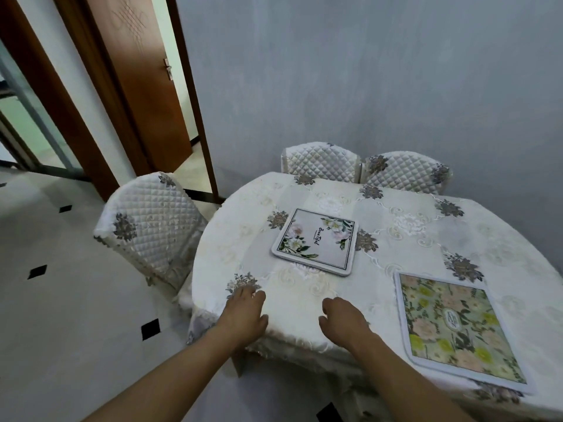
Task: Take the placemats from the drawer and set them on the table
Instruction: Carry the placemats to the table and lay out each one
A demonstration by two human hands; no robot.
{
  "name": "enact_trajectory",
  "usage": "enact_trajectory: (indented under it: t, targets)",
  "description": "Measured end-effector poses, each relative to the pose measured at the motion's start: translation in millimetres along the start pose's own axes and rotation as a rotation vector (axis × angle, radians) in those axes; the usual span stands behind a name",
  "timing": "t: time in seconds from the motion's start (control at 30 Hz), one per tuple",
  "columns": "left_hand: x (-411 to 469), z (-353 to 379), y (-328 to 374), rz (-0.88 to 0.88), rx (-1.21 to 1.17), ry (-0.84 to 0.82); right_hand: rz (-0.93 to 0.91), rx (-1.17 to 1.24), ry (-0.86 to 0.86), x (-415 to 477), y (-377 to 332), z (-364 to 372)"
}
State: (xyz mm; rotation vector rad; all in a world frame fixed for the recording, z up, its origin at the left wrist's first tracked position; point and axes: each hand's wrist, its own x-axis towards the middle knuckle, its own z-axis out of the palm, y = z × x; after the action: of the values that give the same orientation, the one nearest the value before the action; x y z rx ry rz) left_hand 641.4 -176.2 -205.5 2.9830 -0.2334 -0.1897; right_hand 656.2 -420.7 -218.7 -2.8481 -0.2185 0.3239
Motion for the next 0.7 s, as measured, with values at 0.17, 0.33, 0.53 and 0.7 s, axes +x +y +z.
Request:
enact_trajectory:
  t: [0.17, 0.33, 0.53, 0.7]
  targets:
    - [37, -4, -24, 0.084, -0.017, 0.001, 0.12, 0.028, -0.013, 24, -11, 5]
    - [88, 0, -27, 0.127, -0.019, -0.04, 0.2, 0.054, -0.019, 61, -4, 7]
    - [171, 6, -25, 0.288, 0.032, -0.051, 0.314, 0.172, -0.01, 131, 13, 21]
    - [249, 15, -31, 0.351, -0.001, -0.071, 0.467, 0.36, -0.027, 185, 26, 34]
